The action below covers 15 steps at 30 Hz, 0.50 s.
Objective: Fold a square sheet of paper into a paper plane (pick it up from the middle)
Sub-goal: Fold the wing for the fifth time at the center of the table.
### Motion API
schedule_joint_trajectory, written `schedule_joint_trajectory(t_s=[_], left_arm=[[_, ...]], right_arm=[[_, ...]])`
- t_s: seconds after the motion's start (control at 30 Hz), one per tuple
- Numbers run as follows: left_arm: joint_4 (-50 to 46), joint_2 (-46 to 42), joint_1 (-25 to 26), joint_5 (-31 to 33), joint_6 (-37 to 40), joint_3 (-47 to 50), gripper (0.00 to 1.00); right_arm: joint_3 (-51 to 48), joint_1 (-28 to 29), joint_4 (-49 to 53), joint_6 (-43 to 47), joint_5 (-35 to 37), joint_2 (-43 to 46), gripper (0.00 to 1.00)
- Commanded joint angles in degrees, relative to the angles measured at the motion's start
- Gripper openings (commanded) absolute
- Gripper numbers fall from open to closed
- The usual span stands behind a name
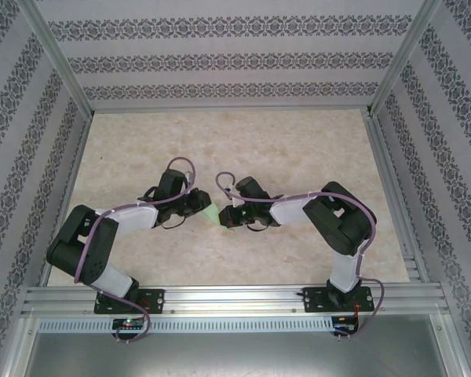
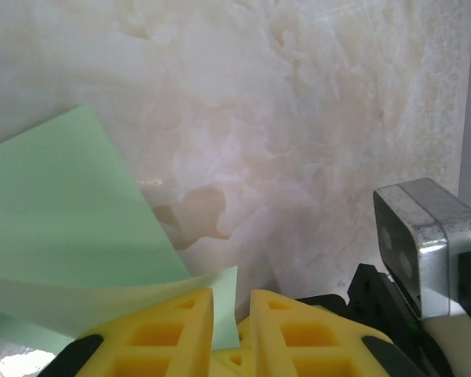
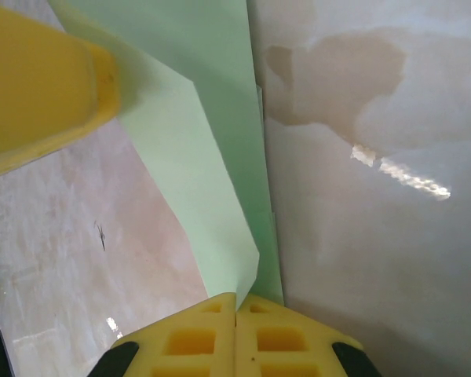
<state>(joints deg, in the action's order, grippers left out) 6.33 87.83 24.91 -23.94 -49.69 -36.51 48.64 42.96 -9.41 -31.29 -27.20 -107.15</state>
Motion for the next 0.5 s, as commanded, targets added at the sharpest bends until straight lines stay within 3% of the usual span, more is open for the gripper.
schedule_joint_trajectory(t_s=[0.0, 0.47], left_arm=[[-0.5, -1.6, 0.6, 0.2, 1.2, 1.4, 0.20], [-1.9, -0.1, 0.6, 2.8, 1.7, 2.1, 0.20]], right_arm=[[0.8, -0.6, 2.3, -0.1, 0.2, -1.0, 0.04], [3.5, -0.8, 4.5, 3.6, -4.2, 1.8, 0.19]])
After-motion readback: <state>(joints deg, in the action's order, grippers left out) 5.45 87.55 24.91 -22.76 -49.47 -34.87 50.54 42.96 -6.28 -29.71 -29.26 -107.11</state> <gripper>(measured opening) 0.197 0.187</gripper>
